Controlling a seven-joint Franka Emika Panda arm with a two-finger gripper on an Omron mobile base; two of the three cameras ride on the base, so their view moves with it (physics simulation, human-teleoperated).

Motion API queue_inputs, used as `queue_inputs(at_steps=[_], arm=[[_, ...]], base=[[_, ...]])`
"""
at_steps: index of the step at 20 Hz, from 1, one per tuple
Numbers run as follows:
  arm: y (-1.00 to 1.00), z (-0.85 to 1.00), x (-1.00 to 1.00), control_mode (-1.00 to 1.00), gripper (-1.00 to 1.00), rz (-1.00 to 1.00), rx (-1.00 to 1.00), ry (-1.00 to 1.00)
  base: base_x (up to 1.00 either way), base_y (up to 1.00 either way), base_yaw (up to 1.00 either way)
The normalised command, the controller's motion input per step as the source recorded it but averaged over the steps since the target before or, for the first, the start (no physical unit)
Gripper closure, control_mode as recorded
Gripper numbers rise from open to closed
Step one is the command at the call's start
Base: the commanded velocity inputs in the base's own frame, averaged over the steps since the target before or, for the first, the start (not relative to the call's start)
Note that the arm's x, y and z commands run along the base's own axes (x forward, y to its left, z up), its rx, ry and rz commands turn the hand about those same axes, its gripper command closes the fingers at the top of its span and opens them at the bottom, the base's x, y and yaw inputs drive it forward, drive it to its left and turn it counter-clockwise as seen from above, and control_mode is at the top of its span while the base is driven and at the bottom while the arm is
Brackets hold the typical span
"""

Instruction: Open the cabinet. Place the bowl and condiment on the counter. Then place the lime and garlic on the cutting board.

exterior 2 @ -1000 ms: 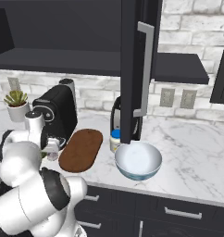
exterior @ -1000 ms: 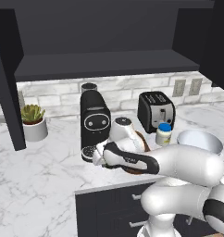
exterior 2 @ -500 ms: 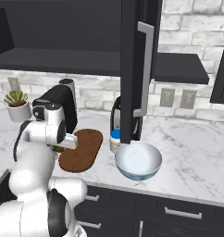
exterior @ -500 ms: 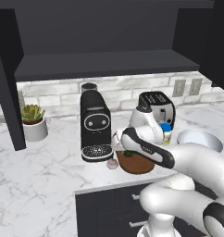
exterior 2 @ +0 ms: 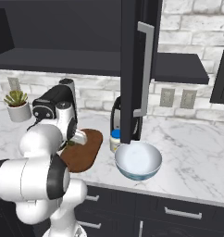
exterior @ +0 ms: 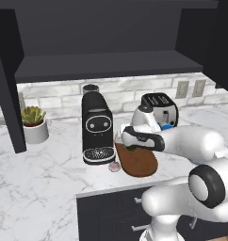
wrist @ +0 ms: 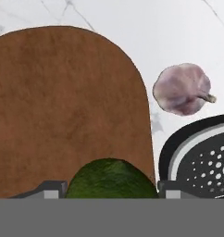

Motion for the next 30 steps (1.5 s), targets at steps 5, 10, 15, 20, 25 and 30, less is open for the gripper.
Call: queue_inputs(at_steps=[5, 10, 15, 20, 25, 30], arm=[[-0.15, -0.21, 0.51, -1.00, 1.00, -0.11, -0.06, 0.00], [-0.40, -0.20, 0.05, -1.00, -1.00, -0.05, -0.02, 0.00], [-0.08, -0.01, 0.00, -1.00, -1.00, 0.00, 0.00, 0.00], [0.00, 0.09, -0.28, -1.00, -1.00, 0.01, 0.00, -0.02], [0.01, 0.43, -0.93, -1.00, -1.00, 0.05, 0.00, -0.11], [0.18, 0.24, -1.00, -1.00, -1.00, 0.13, 0.00, -0.06]], base=[[0.00, 0.00, 0.00], [0.00, 0.00, 0.00], [0.00, 0.00, 0.00], [0.00, 0.00, 0.00], [0.00, 0.00, 0.00], [0.00, 0.00, 0.00]])
